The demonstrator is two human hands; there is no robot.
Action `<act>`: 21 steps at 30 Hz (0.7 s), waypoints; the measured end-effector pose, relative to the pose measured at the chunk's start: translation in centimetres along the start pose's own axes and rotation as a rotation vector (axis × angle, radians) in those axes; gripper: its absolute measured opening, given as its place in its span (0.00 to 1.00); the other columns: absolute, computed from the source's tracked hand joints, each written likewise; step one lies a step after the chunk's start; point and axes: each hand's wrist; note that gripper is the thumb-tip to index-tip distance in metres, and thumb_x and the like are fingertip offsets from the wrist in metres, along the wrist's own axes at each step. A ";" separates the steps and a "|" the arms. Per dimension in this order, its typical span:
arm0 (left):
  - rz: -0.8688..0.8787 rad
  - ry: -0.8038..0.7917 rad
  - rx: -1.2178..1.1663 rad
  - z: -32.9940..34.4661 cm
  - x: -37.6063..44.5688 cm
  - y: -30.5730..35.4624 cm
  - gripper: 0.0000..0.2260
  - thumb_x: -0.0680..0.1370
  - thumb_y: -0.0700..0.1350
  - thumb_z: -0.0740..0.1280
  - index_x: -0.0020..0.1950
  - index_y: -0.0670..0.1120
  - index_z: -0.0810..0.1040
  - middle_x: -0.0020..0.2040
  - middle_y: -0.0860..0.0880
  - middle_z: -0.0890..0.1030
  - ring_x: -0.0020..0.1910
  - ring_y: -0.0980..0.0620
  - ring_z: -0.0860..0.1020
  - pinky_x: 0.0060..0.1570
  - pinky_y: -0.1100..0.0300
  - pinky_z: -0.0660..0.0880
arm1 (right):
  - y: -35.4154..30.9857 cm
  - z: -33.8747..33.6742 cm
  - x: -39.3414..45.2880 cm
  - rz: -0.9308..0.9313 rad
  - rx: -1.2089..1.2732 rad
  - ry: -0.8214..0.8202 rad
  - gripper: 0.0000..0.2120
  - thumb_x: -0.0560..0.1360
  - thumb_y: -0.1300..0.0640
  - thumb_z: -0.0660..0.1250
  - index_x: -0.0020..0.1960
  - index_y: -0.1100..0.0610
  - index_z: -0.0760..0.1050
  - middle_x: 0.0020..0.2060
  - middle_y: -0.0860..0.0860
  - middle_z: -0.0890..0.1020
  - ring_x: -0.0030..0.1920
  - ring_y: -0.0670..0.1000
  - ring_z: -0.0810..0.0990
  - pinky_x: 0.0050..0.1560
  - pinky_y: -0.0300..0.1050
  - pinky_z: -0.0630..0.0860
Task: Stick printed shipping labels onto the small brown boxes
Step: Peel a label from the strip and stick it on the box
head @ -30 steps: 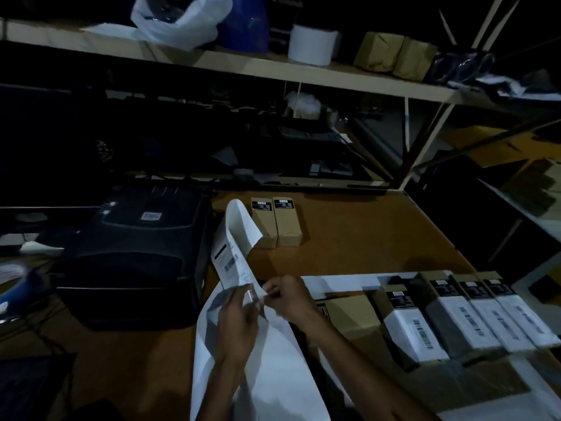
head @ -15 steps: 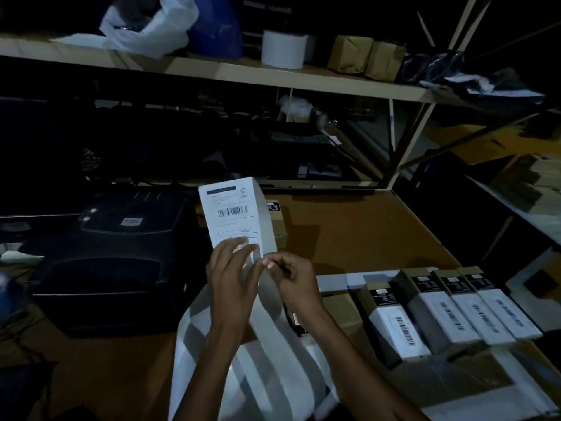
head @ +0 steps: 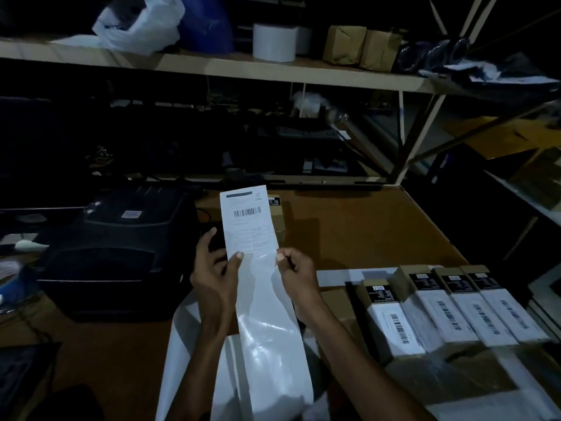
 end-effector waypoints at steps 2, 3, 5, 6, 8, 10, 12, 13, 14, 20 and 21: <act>0.021 -0.023 -0.027 -0.1 -0.2 0.2 0.22 0.77 0.36 0.72 0.70 0.46 0.73 0.56 0.54 0.82 0.53 0.60 0.82 0.47 0.66 0.80 | 0.0 -0.2 -0.2 0.017 0.065 0.006 0.07 0.83 0.56 0.64 0.55 0.54 0.81 0.51 0.48 0.85 0.55 0.51 0.83 0.58 0.50 0.81; 0.021 -0.030 -0.055 -0.1 -0.1 0.3 0.19 0.77 0.35 0.71 0.67 0.45 0.75 0.56 0.52 0.83 0.54 0.59 0.82 0.48 0.66 0.80 | -0.1 -0.2 -0.4 0.023 0.097 0.009 0.08 0.83 0.56 0.64 0.55 0.54 0.81 0.51 0.48 0.86 0.55 0.51 0.84 0.59 0.52 0.81; -0.016 -0.059 -0.138 -0.2 0.0 0.2 0.14 0.78 0.34 0.70 0.61 0.45 0.79 0.56 0.47 0.84 0.55 0.53 0.83 0.51 0.62 0.81 | -0.5 -0.5 -0.9 0.042 0.157 -0.019 0.08 0.83 0.53 0.64 0.55 0.51 0.82 0.51 0.48 0.86 0.54 0.51 0.84 0.58 0.54 0.81; -0.035 -0.074 -0.170 -0.2 0.0 0.2 0.12 0.78 0.33 0.69 0.58 0.45 0.81 0.56 0.46 0.84 0.56 0.52 0.83 0.53 0.60 0.81 | -0.7 -0.6 -1.1 0.055 0.189 -0.049 0.08 0.82 0.52 0.64 0.55 0.51 0.82 0.51 0.47 0.86 0.54 0.51 0.85 0.58 0.53 0.82; -0.066 -0.094 -0.203 -0.2 0.0 0.2 0.10 0.78 0.33 0.68 0.54 0.46 0.83 0.56 0.47 0.84 0.57 0.51 0.83 0.56 0.56 0.81 | -1.2 -0.9 -1.6 0.077 0.239 -0.092 0.09 0.82 0.52 0.65 0.55 0.53 0.83 0.51 0.47 0.87 0.53 0.50 0.85 0.57 0.52 0.82; -0.063 -0.126 -0.185 -0.4 0.1 0.2 0.09 0.79 0.34 0.68 0.53 0.46 0.83 0.56 0.46 0.84 0.57 0.51 0.83 0.58 0.52 0.80 | -1.5 -1.0 -1.8 0.054 0.255 -0.079 0.08 0.82 0.54 0.66 0.54 0.55 0.83 0.51 0.47 0.87 0.54 0.50 0.85 0.57 0.50 0.82; 0.031 -0.146 -0.080 -0.7 0.4 -0.1 0.08 0.79 0.36 0.69 0.54 0.46 0.83 0.57 0.46 0.83 0.59 0.51 0.82 0.58 0.47 0.80 | -1.5 -1.0 -1.9 -0.009 0.240 -0.048 0.08 0.81 0.54 0.67 0.54 0.56 0.83 0.52 0.47 0.86 0.55 0.49 0.84 0.57 0.48 0.82; 0.100 -0.148 0.011 -0.9 0.4 -0.3 0.07 0.79 0.38 0.70 0.54 0.47 0.83 0.59 0.47 0.81 0.59 0.51 0.80 0.57 0.46 0.80 | -1.4 -1.0 -2.0 -0.046 0.224 -0.033 0.08 0.81 0.54 0.67 0.54 0.56 0.82 0.52 0.47 0.86 0.55 0.49 0.84 0.55 0.48 0.82; 0.146 -0.143 0.104 -0.9 0.5 -0.5 0.07 0.78 0.39 0.71 0.54 0.48 0.84 0.61 0.48 0.78 0.61 0.50 0.78 0.57 0.46 0.80 | -1.2 -1.0 -2.1 -0.084 0.211 -0.019 0.07 0.81 0.54 0.67 0.53 0.56 0.82 0.52 0.47 0.86 0.54 0.48 0.84 0.54 0.47 0.82; 0.331 -0.149 0.396 -0.7 0.1 0.8 0.07 0.74 0.45 0.76 0.52 0.47 0.87 0.64 0.50 0.75 0.64 0.50 0.69 0.60 0.51 0.72 | -0.7 -0.8 -3.0 -0.285 0.075 0.058 0.04 0.78 0.58 0.71 0.49 0.50 0.83 0.46 0.37 0.85 0.50 0.41 0.83 0.47 0.34 0.80; 0.390 -0.179 0.435 -0.7 0.2 1.0 0.07 0.74 0.46 0.76 0.51 0.48 0.87 0.61 0.49 0.78 0.63 0.49 0.71 0.59 0.48 0.73 | -0.7 -0.7 -3.0 -0.302 0.066 0.057 0.05 0.78 0.59 0.71 0.50 0.50 0.83 0.45 0.36 0.85 0.50 0.40 0.82 0.46 0.32 0.78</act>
Point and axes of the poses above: each hand's wrist, its own x-axis towards the middle knuckle, its own z-axis out of the palm, y = z × x
